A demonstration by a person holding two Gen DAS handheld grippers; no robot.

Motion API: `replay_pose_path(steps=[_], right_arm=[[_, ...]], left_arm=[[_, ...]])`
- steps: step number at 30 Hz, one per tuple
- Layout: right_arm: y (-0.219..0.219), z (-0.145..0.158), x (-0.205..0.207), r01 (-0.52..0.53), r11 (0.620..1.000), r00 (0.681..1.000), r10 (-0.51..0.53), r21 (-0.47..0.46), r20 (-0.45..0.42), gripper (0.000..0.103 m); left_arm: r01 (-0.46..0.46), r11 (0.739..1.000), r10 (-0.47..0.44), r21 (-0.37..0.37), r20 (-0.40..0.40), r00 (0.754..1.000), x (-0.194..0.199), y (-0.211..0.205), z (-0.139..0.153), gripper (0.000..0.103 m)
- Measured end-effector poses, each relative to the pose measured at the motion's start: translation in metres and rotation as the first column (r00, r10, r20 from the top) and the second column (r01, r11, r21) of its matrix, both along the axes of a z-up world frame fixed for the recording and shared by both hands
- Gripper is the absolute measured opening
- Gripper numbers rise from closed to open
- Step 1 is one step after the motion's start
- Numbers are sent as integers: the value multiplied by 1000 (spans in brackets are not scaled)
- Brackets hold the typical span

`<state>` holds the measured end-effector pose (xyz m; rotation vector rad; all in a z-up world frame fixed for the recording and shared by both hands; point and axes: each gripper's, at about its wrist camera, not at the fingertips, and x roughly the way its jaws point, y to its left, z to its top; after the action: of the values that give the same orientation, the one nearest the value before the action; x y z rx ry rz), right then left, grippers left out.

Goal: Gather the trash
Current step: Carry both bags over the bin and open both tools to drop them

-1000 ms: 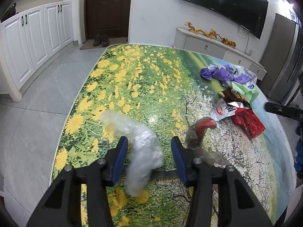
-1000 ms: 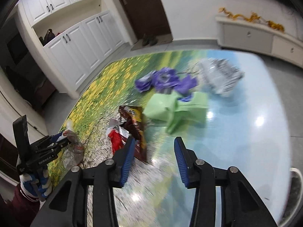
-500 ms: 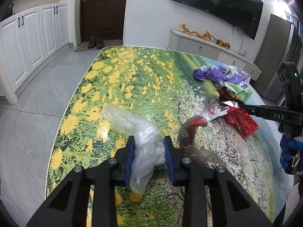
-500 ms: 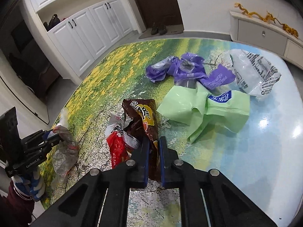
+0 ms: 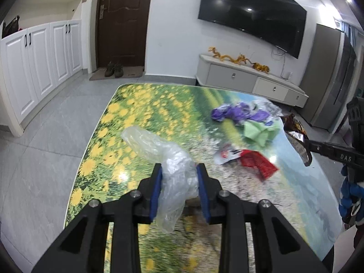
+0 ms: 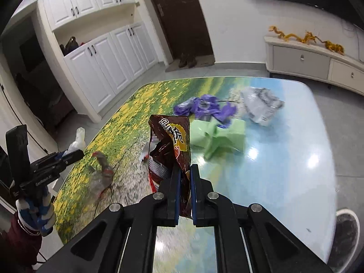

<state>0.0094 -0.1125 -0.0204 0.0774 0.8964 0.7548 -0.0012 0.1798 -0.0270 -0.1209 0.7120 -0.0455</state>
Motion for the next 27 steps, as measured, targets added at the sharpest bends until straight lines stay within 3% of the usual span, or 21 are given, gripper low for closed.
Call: replay_pose_path(steps=[10,17,23,27], right_arm=[[-110,12,-37,172,985,984,-173,32,40,8],[-201,5,-56,349,936,936,-350,57,24,8],[-263,-12,-67,470,880,882,-471,71,-9,8],[-300,-30,-73,539,840,842,-537,66,-39,8]], left_arm=[[119,993,-120,20,27,992,-9,-63,23,28],[238,971,-238,12,8,971,-2,-125,28,28],[366,931,-365,22,-21,931,16,-196,28,28],[455,889,-453,43,-51,890,31,-250,26,28]])
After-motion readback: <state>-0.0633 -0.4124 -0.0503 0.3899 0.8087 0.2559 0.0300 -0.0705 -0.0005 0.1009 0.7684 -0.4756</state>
